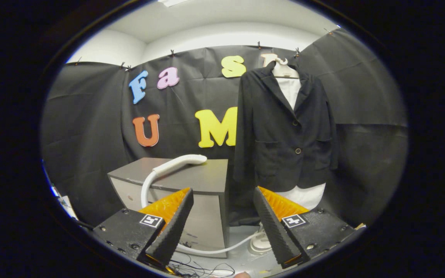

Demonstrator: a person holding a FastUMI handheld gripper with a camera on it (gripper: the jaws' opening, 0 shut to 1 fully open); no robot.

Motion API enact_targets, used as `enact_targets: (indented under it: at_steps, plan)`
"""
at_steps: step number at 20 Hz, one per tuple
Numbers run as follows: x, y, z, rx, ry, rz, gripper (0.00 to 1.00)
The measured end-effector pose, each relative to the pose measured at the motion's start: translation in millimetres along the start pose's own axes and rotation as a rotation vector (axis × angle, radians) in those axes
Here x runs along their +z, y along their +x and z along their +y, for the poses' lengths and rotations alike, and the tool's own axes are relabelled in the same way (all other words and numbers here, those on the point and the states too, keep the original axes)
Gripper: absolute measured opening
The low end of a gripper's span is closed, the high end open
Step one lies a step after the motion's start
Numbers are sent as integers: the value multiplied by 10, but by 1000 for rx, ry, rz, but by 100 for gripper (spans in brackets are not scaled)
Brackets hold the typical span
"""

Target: Iron the clothes twice with a garment steamer, once on the left side and once on the right side.

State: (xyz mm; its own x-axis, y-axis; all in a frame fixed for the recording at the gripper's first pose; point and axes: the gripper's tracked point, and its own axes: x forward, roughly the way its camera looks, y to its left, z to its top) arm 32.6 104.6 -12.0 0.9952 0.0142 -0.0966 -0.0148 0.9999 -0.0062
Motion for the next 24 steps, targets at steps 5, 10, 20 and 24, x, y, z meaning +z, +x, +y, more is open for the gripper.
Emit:
enact_targets:
  at_steps: [5, 10, 20, 24]
  plan:
    - [70, 167, 331, -22, 41, 12, 97]
    - [280, 358, 799, 18, 80, 49, 97]
    - [576, 1378, 1606, 140, 68, 115, 97]
    - [411, 2007, 1844, 182, 111, 241, 97]
